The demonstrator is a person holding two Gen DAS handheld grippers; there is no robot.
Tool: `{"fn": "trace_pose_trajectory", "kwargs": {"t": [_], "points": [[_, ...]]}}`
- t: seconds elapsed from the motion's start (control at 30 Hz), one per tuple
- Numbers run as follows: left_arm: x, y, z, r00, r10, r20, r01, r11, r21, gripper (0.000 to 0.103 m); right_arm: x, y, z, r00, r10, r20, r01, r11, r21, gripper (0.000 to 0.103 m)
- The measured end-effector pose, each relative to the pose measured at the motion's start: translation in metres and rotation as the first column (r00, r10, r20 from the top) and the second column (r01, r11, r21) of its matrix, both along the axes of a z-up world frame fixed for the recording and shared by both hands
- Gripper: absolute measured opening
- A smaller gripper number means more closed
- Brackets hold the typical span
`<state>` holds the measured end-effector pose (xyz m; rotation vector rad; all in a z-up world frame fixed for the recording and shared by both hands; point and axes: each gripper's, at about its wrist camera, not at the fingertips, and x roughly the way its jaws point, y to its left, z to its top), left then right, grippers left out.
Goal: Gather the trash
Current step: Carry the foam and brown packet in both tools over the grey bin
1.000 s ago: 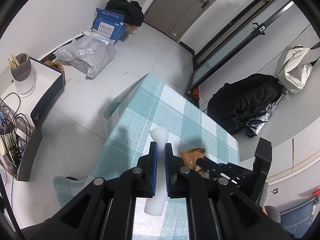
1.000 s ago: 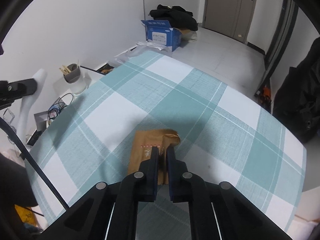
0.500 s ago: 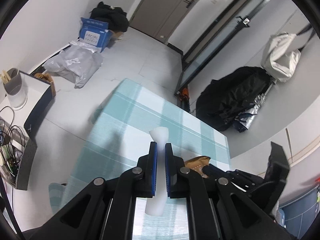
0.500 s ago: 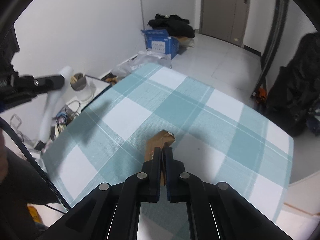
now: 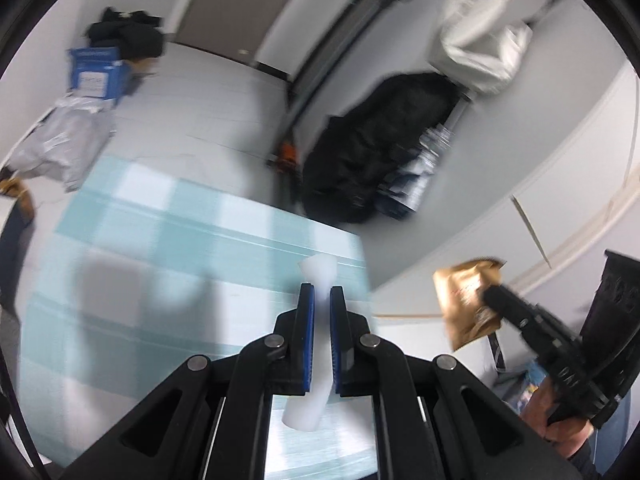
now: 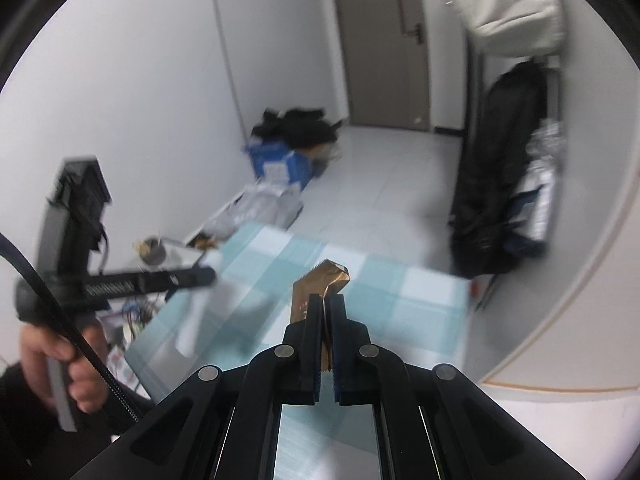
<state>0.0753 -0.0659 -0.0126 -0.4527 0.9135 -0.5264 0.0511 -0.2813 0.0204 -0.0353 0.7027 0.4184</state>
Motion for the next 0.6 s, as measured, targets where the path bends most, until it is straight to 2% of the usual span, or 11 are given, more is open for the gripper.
{"fn": "trace_pose_trajectory", "kwargs": {"t": [0.2,0.37,0.5,0.6], "points": [[0.011,-0.082,0.005,0.990,-0.144,-0.015,0.144,0.990,-0.004,0.003,-0.019,-0.075,0.031,0.994,-0.107,0.035,0.105,0.993,0.056,0.003],[0.022,-0.153,-0.013,0.962,-0.263,-0.070,0.264,0.965,0.002,0.003,-0.034,-0.151,0.033,0.974,-0.226,0.029,0.223,0.971,0.088,0.003],[0.031,-0.207,-0.037,0.925,-0.351,-0.143,0.356,0.934,0.008,0.003,-0.038,-0.213,0.006,0.939,-0.343,-0.039,0.345,0.930,0.129,0.003],[0.035,-0.239,-0.057,0.901,-0.394,-0.181,0.406,0.913,0.037,0.003,-0.038,-0.250,-0.029,0.908,-0.403,-0.117,0.417,0.896,0.151,0.003]]}}
